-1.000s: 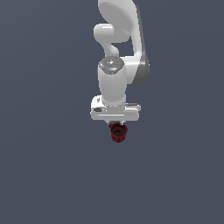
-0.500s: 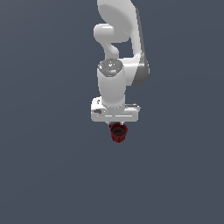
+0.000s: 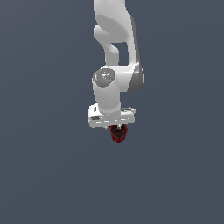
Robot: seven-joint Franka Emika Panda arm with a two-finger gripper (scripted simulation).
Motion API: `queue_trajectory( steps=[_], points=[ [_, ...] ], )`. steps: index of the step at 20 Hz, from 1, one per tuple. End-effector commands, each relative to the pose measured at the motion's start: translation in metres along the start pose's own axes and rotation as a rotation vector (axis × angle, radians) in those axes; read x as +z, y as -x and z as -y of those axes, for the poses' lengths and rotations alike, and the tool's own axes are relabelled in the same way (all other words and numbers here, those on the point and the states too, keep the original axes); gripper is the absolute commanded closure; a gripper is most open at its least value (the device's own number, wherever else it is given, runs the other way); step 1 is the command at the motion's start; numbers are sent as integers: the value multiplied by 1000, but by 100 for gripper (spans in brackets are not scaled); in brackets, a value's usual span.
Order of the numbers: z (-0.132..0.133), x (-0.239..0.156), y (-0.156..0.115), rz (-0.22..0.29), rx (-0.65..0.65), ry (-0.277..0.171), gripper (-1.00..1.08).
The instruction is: Pick up the object and move it to a goal position.
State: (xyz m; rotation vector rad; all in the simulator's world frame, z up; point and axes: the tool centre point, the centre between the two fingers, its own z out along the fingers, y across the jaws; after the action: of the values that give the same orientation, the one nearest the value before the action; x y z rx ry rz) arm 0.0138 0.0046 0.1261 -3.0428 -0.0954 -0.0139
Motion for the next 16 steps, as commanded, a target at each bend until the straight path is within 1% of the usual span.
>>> queue_trajectory(
  steps=[1, 8, 16],
  points=[
    [-4, 8, 0, 2, -31, -9, -20],
    [-10, 20, -1, 3, -81, -25, -20],
    [-11, 25, 0, 4, -85, -26, -20]
  ],
)
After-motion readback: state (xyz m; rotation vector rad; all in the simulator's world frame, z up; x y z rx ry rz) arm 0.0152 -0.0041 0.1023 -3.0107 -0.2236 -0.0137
